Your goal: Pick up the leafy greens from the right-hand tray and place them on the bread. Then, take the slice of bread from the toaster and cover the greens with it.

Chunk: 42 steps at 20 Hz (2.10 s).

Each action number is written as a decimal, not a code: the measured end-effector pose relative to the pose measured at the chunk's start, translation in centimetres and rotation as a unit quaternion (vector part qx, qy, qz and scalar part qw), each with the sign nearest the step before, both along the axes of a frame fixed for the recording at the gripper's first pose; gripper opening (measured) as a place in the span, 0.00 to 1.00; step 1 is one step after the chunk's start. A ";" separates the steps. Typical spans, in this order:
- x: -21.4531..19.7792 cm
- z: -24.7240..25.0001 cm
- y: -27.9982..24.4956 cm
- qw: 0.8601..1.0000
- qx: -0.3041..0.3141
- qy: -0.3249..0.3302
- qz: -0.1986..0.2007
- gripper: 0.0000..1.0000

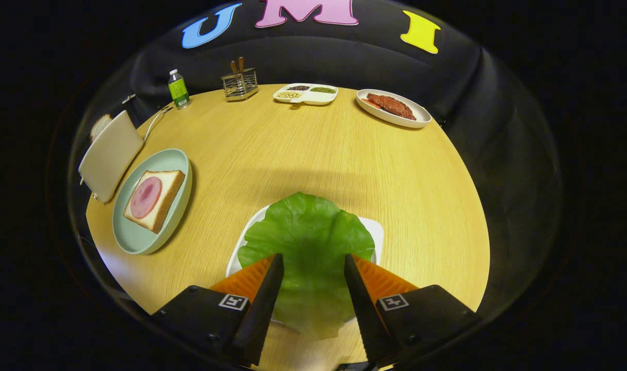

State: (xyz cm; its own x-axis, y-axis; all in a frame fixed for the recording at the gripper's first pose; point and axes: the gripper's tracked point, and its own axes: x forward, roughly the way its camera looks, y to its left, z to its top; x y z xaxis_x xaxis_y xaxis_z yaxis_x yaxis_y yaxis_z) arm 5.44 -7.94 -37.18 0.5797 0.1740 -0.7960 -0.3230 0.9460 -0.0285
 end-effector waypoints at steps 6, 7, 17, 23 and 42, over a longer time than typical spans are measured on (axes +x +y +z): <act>0.0 0.1 0.1 1.000 0.007 0.011 -0.017 0.62; 0.1 0.0 0.2 1.000 0.006 0.014 -0.020 0.53; 0.2 -0.1 0.3 0.999 -0.009 0.025 -0.029 0.06; -0.3 2.6 1.3 0.999 -0.004 0.006 -0.039 0.06; -1.1 17.9 14.5 0.993 0.082 -0.077 0.040 0.06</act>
